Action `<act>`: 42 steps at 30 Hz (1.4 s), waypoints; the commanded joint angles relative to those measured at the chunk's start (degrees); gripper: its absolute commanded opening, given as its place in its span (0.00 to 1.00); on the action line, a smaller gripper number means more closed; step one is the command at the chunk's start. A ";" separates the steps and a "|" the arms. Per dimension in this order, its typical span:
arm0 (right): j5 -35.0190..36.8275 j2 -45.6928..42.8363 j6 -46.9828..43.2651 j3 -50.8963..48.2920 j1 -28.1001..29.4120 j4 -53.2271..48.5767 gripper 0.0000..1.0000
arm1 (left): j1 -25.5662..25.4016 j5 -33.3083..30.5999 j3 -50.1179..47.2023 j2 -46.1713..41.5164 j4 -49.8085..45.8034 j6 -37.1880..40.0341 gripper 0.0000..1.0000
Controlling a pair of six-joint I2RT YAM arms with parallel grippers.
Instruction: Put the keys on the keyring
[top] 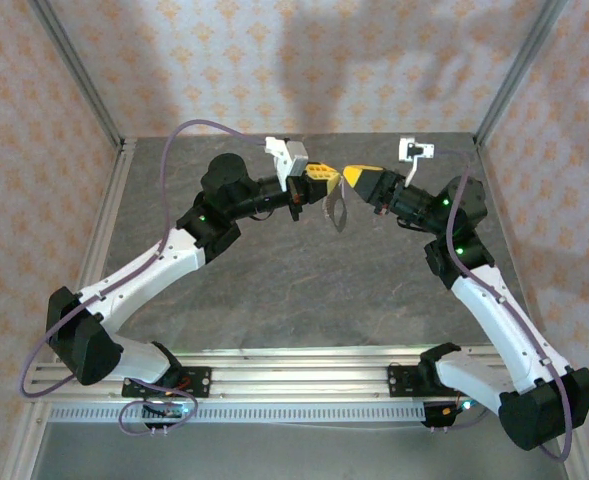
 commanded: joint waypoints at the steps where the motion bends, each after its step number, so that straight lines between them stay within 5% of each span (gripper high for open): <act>1: 0.89 -0.21 -2.63 1.29 0.36 -1.08 0.00 | -0.70 -0.32 2.45 0.02 1.92 1.09 0.00; 27: 2.88 0.75 -2.93 -1.80 -1.51 -2.03 0.00 | -0.67 -0.78 1.49 -1.12 2.89 1.06 0.00; 42: -4.31 3.98 2.01 -2.33 -1.67 4.10 0.00 | -0.67 -2.61 1.65 0.62 6.28 -2.73 0.00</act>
